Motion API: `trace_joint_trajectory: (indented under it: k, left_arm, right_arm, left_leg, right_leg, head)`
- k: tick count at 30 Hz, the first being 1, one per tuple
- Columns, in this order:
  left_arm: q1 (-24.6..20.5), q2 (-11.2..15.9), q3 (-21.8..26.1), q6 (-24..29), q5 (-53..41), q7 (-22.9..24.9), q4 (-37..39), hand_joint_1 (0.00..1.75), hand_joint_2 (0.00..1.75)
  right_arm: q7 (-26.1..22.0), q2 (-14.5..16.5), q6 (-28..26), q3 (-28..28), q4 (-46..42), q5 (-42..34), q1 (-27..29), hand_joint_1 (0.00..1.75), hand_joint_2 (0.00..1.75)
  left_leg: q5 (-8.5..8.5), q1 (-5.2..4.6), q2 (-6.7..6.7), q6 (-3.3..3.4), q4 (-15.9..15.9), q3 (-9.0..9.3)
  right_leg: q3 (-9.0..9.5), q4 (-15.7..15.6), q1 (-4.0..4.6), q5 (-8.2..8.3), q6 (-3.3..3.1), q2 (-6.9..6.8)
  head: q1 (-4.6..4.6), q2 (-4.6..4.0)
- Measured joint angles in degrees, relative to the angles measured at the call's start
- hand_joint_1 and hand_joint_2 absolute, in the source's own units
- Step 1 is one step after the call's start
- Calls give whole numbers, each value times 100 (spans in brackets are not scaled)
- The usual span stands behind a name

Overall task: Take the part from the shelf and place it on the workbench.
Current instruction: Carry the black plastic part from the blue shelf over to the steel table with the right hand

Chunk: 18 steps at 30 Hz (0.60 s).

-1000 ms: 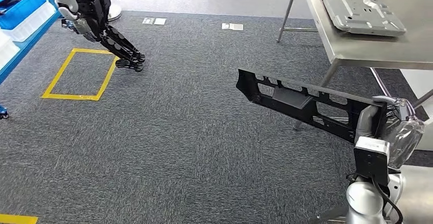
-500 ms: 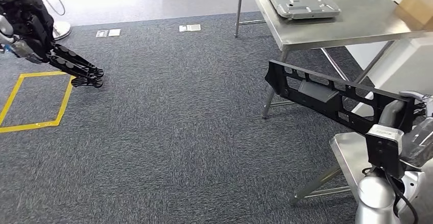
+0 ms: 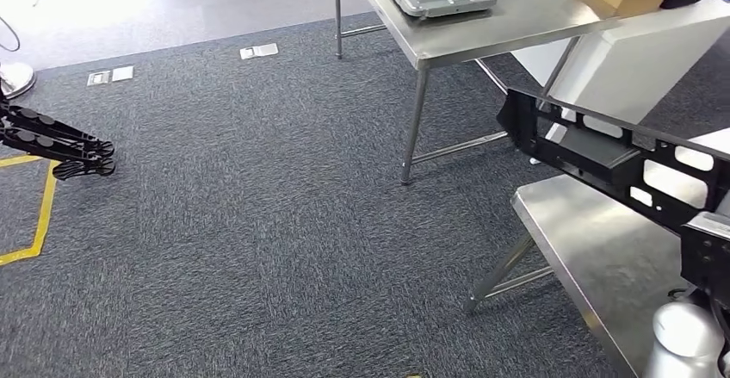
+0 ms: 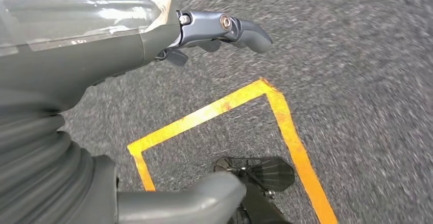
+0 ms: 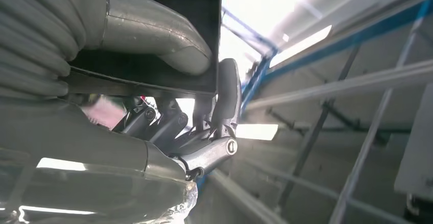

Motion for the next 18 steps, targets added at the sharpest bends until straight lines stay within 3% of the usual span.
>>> trace_joint_trajectory:
  k: [2,4,5,7,9,11,12,13,14,16,18]
  left_arm:
    - [-6,31,-19,-22,-13,-5,-1,0,175]
    - [-16,57,-29,-52,-27,-15,-1,0,175]
    - [-29,65,-33,-69,-34,-19,-2,0,175]
    - [-46,69,-42,-94,-47,-25,-3,0,175]
    - [-37,74,-46,-101,-52,-28,-3,0,175]
    - [-15,79,-50,-102,-52,-27,-2,0,175]
    - [-5,81,-56,-102,-52,-26,-1,0,175]
    - [-2,83,-64,-102,-52,-26,-1,0,175]
    - [-3,87,-72,-102,-52,-25,-1,0,175]
    - [0,103,-85,-102,-50,-19,1,0,175]
    - [6,120,-91,-102,-45,-9,2,0,175]
  right_arm:
    - [-2,-87,-43,-79,-3,2,-27,175,175]
    - [-4,-168,-97,-159,-6,-1,-19,175,175]
    - [-3,-220,-124,-211,-16,-4,3,175,175]
    - [2,-319,-197,-314,-55,-16,50,175,175]
    - [4,-368,-261,-380,-84,-31,95,175,175]
    - [3,-387,-293,-422,-85,-38,157,175,175]
    - [3,-396,-304,-449,-89,-26,194,175,175]
    - [3,-403,-314,-481,-103,-3,234,175,175]
    - [3,-403,-322,-517,-126,29,273,175,175]
    - [3,-394,-342,-592,-187,90,343,175,175]
    - [3,-382,-366,-662,-243,121,401,175,175]
  left_leg:
    - [-43,-37,125,-68,18,31]
    - [-82,-43,255,-122,25,60]
    - [-112,-22,252,-150,46,64]
    - [-329,26,-6,-198,333,-41]
    - [-726,51,-369,-219,1060,-361]
    - [-940,54,-490,-211,1691,-678]
    - [-884,54,-510,-194,1734,-721]
    - [-716,54,-540,-169,1539,-649]
    - [-487,54,-623,-136,1176,-494]
    - [-139,56,-916,-76,435,-166]
    - [-68,36,-1039,-50,151,-43]
  right_leg:
    - [251,-449,16,120,-40,-153]
    - [240,-471,24,141,-129,-32]
    - [239,-470,6,148,-160,39]
    - [241,-477,-29,170,-240,165]
    - [235,-478,-19,179,-304,293]
    - [231,-476,11,184,-330,457]
    - [232,-473,22,187,-334,546]
    - [236,-471,29,189,-337,632]
    - [243,-470,30,190,-335,714]
    - [237,-460,44,196,-320,862]
    - [190,-458,46,221,-275,995]
  head:
    - [-3,0]
    - [-13,0]
    - [-17,0]
    - [-23,1]
    - [-35,1]
    - [-37,1]
    - [-37,0]
    - [-36,0]
    - [-36,0]
    - [-30,1]
    - [-29,1]
